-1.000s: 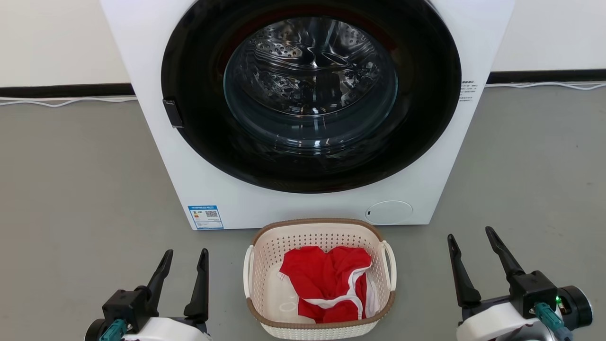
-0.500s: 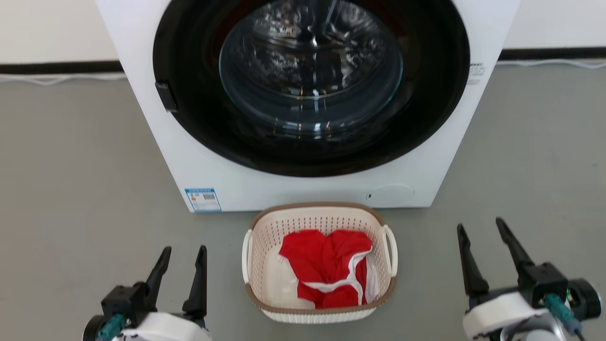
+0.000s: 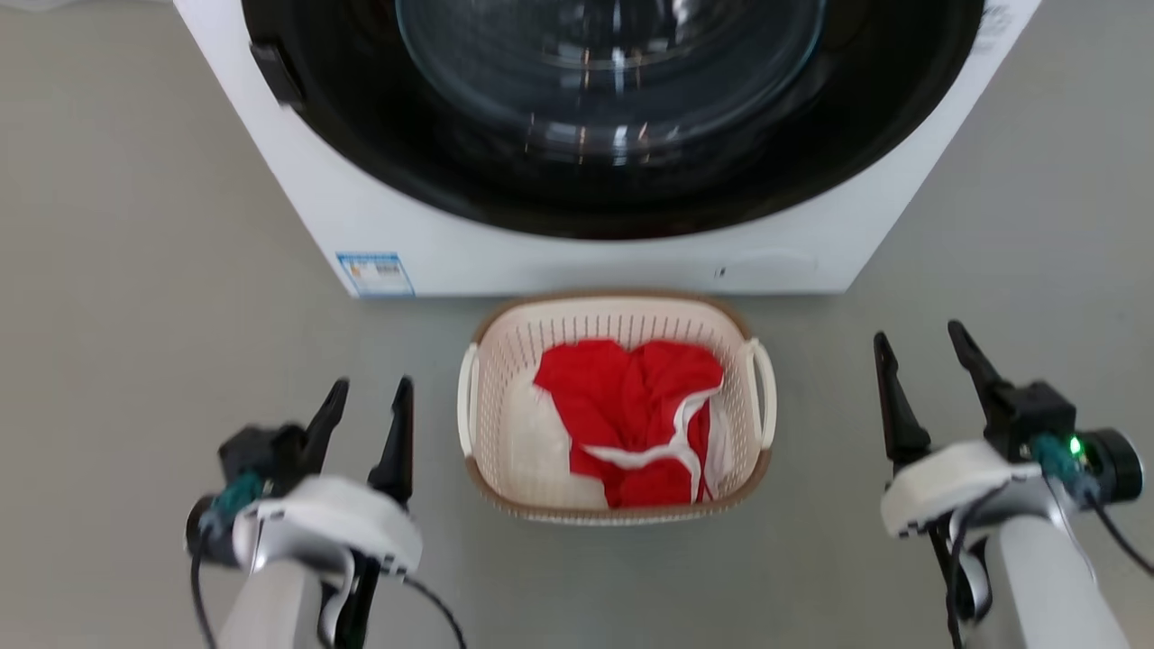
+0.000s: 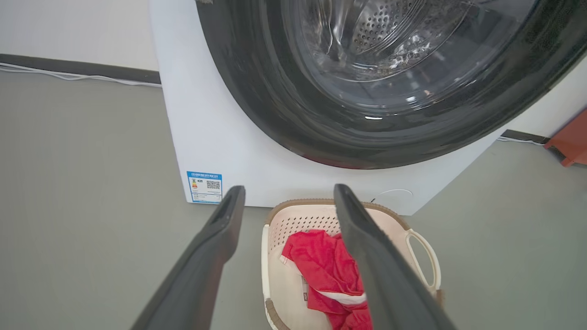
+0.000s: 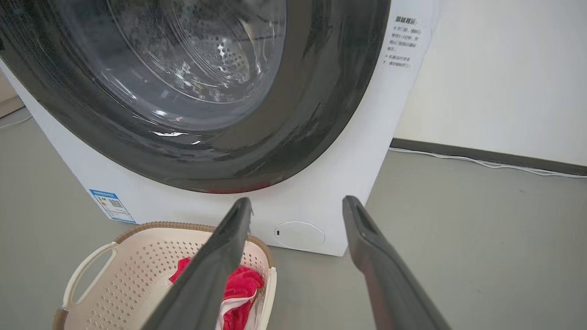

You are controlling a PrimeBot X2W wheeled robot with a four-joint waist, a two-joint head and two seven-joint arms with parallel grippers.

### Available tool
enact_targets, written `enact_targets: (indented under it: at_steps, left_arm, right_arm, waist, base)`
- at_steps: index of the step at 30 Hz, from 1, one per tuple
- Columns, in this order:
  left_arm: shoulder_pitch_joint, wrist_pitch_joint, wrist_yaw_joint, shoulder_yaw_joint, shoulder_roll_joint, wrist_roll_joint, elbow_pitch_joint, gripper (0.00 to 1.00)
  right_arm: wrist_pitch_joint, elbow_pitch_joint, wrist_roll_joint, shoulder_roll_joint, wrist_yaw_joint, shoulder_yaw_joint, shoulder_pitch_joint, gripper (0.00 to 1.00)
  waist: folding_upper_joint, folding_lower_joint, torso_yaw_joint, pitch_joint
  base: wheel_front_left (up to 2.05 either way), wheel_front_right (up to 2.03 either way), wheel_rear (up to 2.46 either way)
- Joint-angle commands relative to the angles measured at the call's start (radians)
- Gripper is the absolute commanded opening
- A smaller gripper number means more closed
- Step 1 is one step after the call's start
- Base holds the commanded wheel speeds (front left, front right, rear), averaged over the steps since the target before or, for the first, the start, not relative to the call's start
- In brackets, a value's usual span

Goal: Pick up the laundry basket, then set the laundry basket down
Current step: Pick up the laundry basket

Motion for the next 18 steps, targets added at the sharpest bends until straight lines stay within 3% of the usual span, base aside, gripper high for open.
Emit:
enact_targets:
  at_steps: [1,18]
  left_arm:
    - [-0.046,-0.003,-0.005,0.021,0.013,-0.009,-0.01,1.0]
    - [-0.39,-0.013,0.0,-0.105,0.007,-0.044,0.333,1.0]
  right_arm:
    - [0.006,-0.014,-0.008,-0.004,0.006,0.017,-0.033,1.0]
    - [0.05,0.188,-0.08,-0.004,0.006,-0.016,-0.267,1.0]
  waist:
    - [-0.0001,0.0,0.008,0.052]
    - [-0.0001,0.0,0.018,0.333]
  base:
    - [0.0,0.0,0.0]
    - [0.0,0.0,0.0]
